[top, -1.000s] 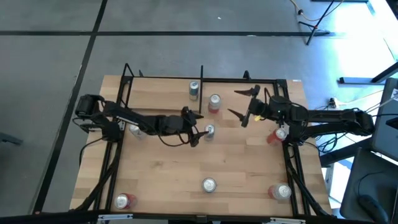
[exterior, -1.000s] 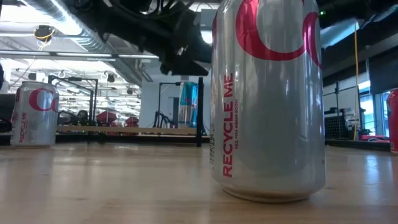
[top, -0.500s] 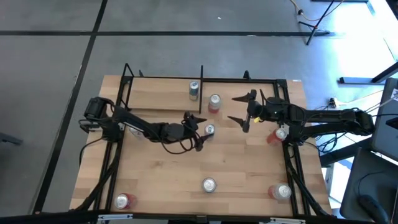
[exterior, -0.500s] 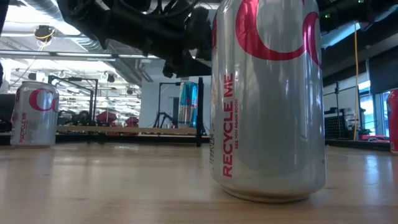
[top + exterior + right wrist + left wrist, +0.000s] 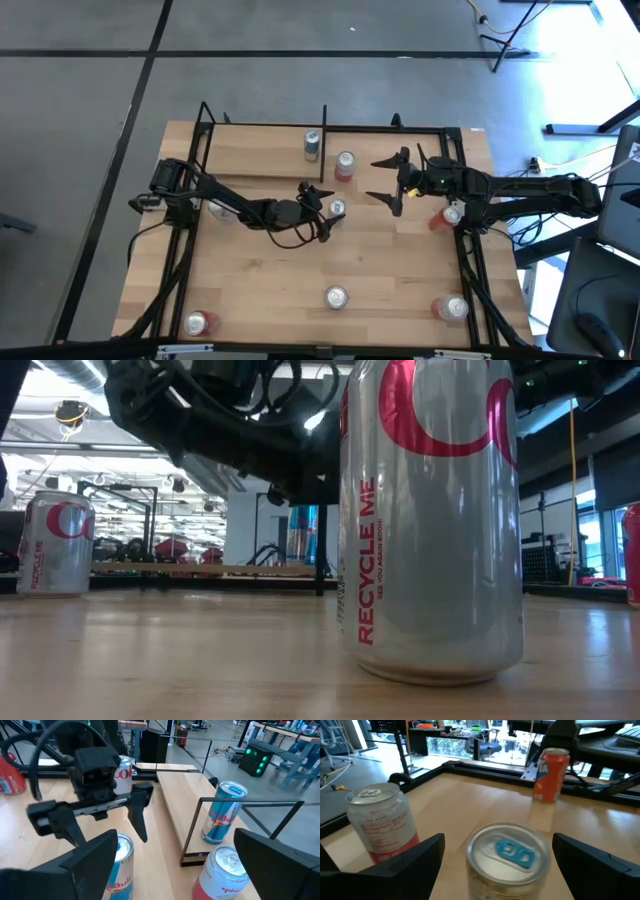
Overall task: Place canned beverage on shelf
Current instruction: Put the blue soda can on the shelf aligned with the other blue soda can
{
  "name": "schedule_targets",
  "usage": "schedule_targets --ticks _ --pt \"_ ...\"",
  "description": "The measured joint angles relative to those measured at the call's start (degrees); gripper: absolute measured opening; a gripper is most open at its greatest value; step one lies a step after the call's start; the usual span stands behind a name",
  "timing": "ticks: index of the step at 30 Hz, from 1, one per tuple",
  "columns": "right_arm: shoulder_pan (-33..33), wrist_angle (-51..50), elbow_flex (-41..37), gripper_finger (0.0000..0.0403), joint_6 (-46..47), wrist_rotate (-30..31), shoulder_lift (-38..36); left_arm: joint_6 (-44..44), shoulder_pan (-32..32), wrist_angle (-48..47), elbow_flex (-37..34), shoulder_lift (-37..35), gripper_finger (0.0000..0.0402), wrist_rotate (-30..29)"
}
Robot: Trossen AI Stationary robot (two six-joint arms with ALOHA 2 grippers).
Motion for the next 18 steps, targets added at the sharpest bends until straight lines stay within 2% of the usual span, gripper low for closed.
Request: schedule_targets --ticks 9,13,18 --pt "0.0 0.1 0.0 0.0386 0.0 0.0 0.0 0.1 2.5 2.0 0.0 2.5 0.0342 6.1" --pt "0.0 0.1 0.0 0.0386 0.0 0.0 0.0 2.1 2.7 2.1 0.0 2.4 0.0300 8.9" --pt "0.0 -0.1 0.0 0.0386 0.0 0.0 0.1 4.9 2.8 1.8 0.0 2.0 0.0221 12.5"
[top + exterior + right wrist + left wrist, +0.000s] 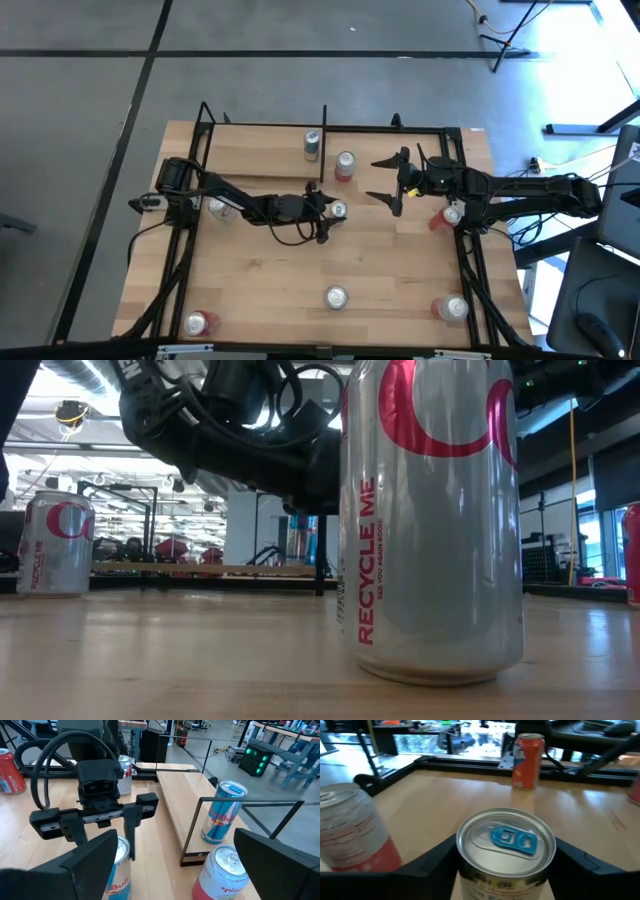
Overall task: Place canned beverage on shelf
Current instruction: Put the blue soda can on the shelf aligned with the other blue soda can
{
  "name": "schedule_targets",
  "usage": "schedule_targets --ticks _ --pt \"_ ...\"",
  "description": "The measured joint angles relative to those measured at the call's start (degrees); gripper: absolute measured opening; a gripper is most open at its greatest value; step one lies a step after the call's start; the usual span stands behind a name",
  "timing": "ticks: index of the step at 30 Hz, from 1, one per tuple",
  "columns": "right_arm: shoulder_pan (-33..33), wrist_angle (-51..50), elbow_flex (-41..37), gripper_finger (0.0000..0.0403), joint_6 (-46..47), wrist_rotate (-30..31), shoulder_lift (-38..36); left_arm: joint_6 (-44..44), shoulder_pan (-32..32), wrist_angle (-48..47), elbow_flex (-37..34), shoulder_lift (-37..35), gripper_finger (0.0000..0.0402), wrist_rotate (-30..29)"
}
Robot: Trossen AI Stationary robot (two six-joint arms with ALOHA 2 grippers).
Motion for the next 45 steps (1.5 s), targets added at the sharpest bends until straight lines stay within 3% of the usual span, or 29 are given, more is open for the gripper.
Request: schedule_targets --ticks 3,15,22,25,32,36,39,45 --pt "0.0 -0.6 0.0 0.0386 0.0 0.0 0.0 1.1 0.0 -2.1 -0.1 -1.6 0.0187 2.6" --pt "0.0 -1.4 0.0 0.0386 0.0 -0.4 0.0 7.9 0.8 -29.7 -0.1 -25.7 0.0187 2.7" --pt "0.0 -1.4 0.0 0.0386 0.0 -0.4 0.0 12.3 7.8 -35.3 -3.0 -37.3 0.0187 2.9" --pt "0.0 -1.4 0.0 0.0386 0.0 -0.4 0.0 13.5 14.0 -35.7 -5.4 -39.3 0.0187 9.3" --pt "-0.1 1.5 0.0 0.0386 -0.3 -0.4 2.7 16.0 31.3 -35.2 -5.7 -37.3 0.0187 37.1" --pt "0.0 2.8 0.0 0.0386 -1.7 -0.4 4.6 14.5 37.4 -33.6 -5.7 -34.6 0.0187 49.4" --pt "0.0 4.6 0.0 0.0386 -2.0 -0.4 5.5 14.3 38.6 -31.1 -5.7 -31.5 0.0187 52.2" --pt "0.0 5.8 0.0 0.0386 -2.0 -0.4 5.7 15.2 39.5 -25.1 -5.7 -26.7 0.0187 52.5"
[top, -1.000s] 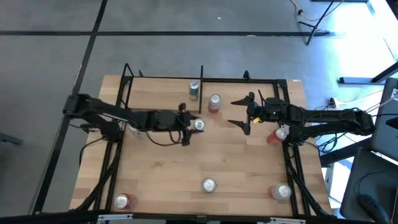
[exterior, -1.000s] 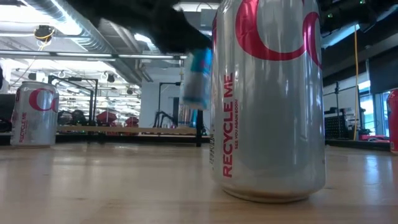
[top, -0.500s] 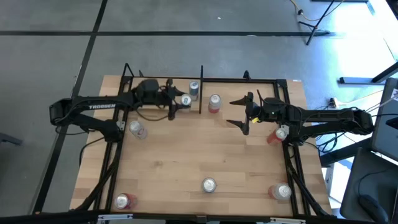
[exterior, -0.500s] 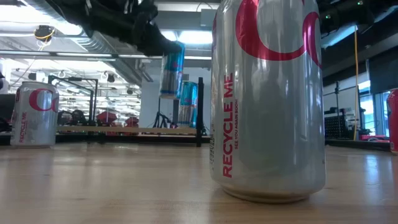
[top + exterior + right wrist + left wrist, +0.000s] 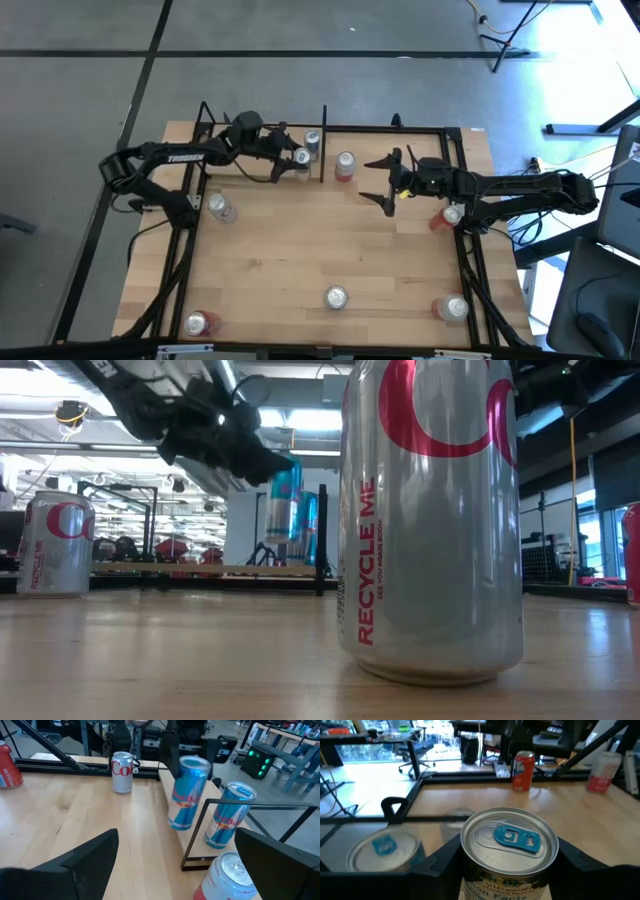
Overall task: Place canned beverage on shelf
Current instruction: Put the blue soda can on the shelf aligned with the other blue soda can
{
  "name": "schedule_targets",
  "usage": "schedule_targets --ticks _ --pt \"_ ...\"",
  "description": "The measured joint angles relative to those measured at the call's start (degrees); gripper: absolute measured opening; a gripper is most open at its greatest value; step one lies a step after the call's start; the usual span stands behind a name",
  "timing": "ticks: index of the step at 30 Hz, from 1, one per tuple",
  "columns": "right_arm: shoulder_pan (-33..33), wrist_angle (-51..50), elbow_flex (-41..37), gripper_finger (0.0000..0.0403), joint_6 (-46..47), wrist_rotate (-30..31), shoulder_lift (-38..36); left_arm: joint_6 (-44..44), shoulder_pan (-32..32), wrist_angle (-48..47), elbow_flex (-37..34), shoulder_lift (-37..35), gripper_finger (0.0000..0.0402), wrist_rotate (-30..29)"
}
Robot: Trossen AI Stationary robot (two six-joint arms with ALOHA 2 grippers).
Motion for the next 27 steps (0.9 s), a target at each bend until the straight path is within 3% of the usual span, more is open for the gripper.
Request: schedule_targets --ticks 8,23,27 --pt "0.0 -0.2 0.0 0.0386 0.0 0.0 0.0 -1.0 4.9 6.1 0.0 4.8 0.0187 6.8" --pt "0.0 0.0 0.0 0.0386 -0.1 0.0 0.2 -2.2 6.2 12.6 0.0 11.1 0.0188 4.0" --pt "0.0 -0.1 0.0 0.0386 0.0 0.0 0.2 -2.5 6.2 12.6 0.0 11.1 0.0205 3.3"
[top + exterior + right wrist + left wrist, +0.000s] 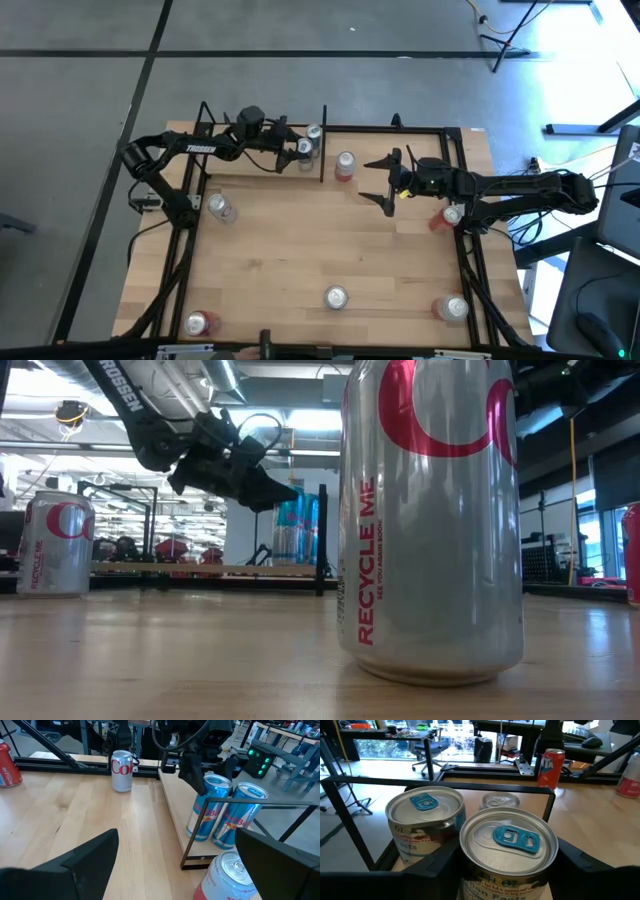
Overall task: Place canned beverage on shelf
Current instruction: Put the blue soda can on the shelf aligned with the other blue soda can, then put the top red and silver soda can on the shelf
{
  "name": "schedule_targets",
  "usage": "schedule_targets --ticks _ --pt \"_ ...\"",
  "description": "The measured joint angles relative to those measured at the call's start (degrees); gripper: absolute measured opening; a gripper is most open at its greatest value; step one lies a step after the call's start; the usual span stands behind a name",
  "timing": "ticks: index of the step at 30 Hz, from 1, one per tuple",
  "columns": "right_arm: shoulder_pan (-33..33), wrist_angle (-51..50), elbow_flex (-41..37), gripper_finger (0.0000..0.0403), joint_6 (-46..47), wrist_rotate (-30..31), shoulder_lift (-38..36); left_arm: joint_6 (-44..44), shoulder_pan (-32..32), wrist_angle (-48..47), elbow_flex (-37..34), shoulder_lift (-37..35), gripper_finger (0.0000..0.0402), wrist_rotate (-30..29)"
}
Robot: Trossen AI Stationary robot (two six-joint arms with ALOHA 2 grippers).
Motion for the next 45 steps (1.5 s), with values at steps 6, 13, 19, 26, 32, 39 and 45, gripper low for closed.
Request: schedule_targets --ticks 6,13,19,26,32,39,45 --pt "0.0 -0.1 0.0 0.0386 0.0 0.0 0.0 -2.6 -0.2 0.1 0.0 0.0 0.0231 0.0" --pt "0.0 -0.1 0.0 0.0386 0.0 0.0 0.0 -6.1 -0.3 0.2 0.0 -0.2 0.0254 -1.4" --pt "0.0 -0.1 0.0 0.0386 0.0 0.0 0.0 -6.1 -0.3 0.5 0.0 -0.3 0.0272 -2.9" --pt "0.0 -0.1 0.0 0.0386 0.0 0.0 0.0 -5.9 -1.5 0.5 0.0 -0.5 0.0279 -3.7" --pt "0.0 -0.1 0.0 0.0386 0.0 0.0 0.0 -4.1 -2.4 0.3 0.0 -1.6 0.0277 -4.0" --pt "0.0 -0.2 0.0 0.0386 0.0 0.0 0.0 -4.1 -2.5 0.0 0.0 -6.4 0.0277 -4.1" --pt "0.0 -0.1 0.0 0.0386 0.0 0.0 0.0 -6.0 -3.2 -0.1 0.0 -11.9 0.0277 -4.2"
